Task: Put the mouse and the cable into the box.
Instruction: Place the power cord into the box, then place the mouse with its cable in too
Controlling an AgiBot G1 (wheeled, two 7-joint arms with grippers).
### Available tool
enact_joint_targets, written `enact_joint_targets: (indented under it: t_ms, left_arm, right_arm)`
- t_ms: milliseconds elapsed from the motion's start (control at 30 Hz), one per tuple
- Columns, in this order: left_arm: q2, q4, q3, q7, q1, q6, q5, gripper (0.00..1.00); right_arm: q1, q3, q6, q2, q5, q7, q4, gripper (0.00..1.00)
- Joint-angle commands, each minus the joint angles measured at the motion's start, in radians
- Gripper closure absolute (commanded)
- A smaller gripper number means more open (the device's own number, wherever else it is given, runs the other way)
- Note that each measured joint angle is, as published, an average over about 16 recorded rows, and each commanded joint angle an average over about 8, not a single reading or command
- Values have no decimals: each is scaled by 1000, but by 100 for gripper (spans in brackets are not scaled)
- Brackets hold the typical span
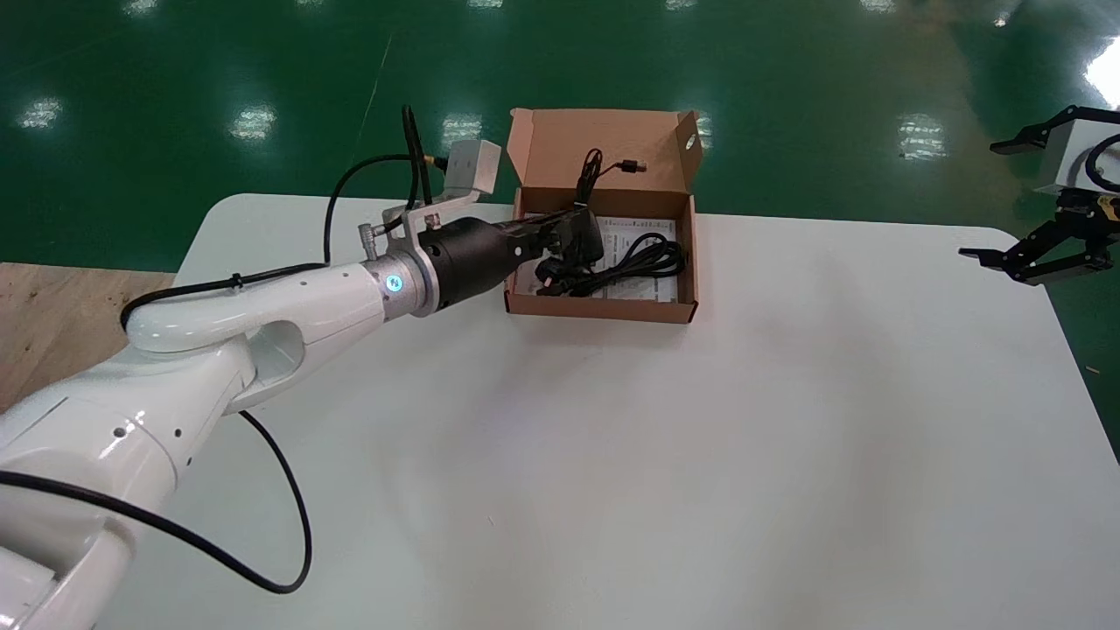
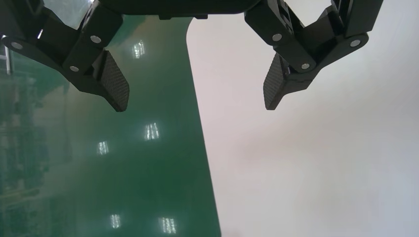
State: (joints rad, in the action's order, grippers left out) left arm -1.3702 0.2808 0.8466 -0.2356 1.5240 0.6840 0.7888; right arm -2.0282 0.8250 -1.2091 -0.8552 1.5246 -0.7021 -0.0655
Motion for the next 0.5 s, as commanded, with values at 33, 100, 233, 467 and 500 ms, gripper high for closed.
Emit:
enact_joint_targets:
  t_ms: [33,100,233,467,500]
  left_arm:
    - [0,8,17,-52,-4,-24,-14,33]
    - [1,17,38,-81,-2,-42,-22,8]
    - [2,32,72,-116,0,-69,-31,0]
    - [2,43,100,-135,-1,-93,-44,0]
    - [2,43,100,-135,-1,-93,-44,0]
  right_arm:
    - [-3,3,-4,2,5,0,-3,0]
    - [-4,4,-7,2,6,3,-5,0]
    - [-3,3,-16,3,4,14,-5,0]
    - [-2,1,-36,5,0,29,1,0]
    - [-2,1,-36,4,0,29,1,0]
